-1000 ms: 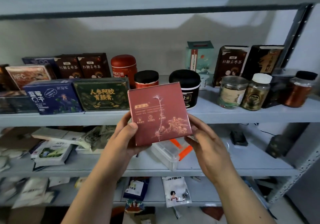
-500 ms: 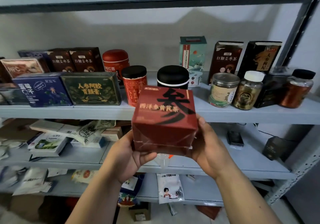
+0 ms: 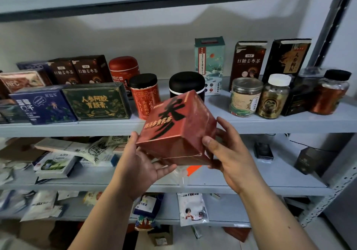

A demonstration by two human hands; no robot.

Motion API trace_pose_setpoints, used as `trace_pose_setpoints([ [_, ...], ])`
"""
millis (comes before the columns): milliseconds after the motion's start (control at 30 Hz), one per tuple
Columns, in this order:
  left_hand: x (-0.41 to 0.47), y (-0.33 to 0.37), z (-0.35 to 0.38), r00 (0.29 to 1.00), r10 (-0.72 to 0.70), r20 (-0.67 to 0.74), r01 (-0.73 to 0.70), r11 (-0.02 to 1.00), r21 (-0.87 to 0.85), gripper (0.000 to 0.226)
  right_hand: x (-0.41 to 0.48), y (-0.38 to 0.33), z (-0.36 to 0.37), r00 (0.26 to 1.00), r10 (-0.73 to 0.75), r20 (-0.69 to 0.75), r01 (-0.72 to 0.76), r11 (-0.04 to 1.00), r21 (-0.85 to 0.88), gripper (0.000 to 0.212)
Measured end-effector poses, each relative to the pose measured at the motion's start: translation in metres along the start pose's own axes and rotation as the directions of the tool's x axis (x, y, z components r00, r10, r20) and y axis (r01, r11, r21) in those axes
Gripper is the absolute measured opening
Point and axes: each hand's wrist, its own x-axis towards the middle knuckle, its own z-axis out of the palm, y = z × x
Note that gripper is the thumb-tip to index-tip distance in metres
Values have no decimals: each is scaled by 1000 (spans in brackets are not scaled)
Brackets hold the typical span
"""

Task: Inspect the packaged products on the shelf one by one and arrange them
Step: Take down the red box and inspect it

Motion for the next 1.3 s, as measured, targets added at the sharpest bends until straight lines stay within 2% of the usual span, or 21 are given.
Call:
trace_pose_setpoints([
  [67,1,-3,-3,999,-18,50,20,998,-56,73,-1,1,1,998,-62,10,63,996,-63,85],
  [100,2,-6,-4,997,-17,75,23,997,-77,75,-3,0,2,995,-94,38,97,992,-78,78],
  [200,5,-17,-5,994,-20,103,35,989,-144,64,-7,-3,5,982,-167,85,173,983,-62,66],
  [333,10,-28,-8,990,-32,136,66,964,-258,67,-7,-2,6,970,-214,118,229,964,-133,76],
  [433,10,-35,-8,990,13,140,28,958,-286,67,-6,2,5,963,-229,141,248,959,-139,78],
  [567,12,-39,-7,982,5,187,51,954,-297,74,-4,6,-1,930,-288,230,326,933,-152,59],
  [633,14,-37,-5,979,-17,202,87,936,-340,77,-3,9,-3,914,-318,252,363,918,-161,58],
  [900,11,-38,-8,953,-20,301,138,916,-376,103,5,22,-15,924,-318,213,347,930,-120,53],
  [1000,11,-40,-8,973,-7,229,98,916,-390,88,5,21,-18,929,-309,202,334,938,-98,63],
  [1067,14,-38,-12,980,-36,198,98,944,-316,74,3,17,-20,921,-314,232,344,934,-100,54],
  [1167,13,-39,-20,910,-115,398,212,955,-208,46,2,8,-26,907,-263,328,324,934,-147,42],
  [1233,14,-54,-28,859,-137,493,242,958,-154,42,7,5,-32,912,-181,367,261,948,-181,63],
  [1300,12,-58,-36,850,-153,504,215,974,-68,44,14,4,-37,894,-67,444,158,972,-172,92],
])
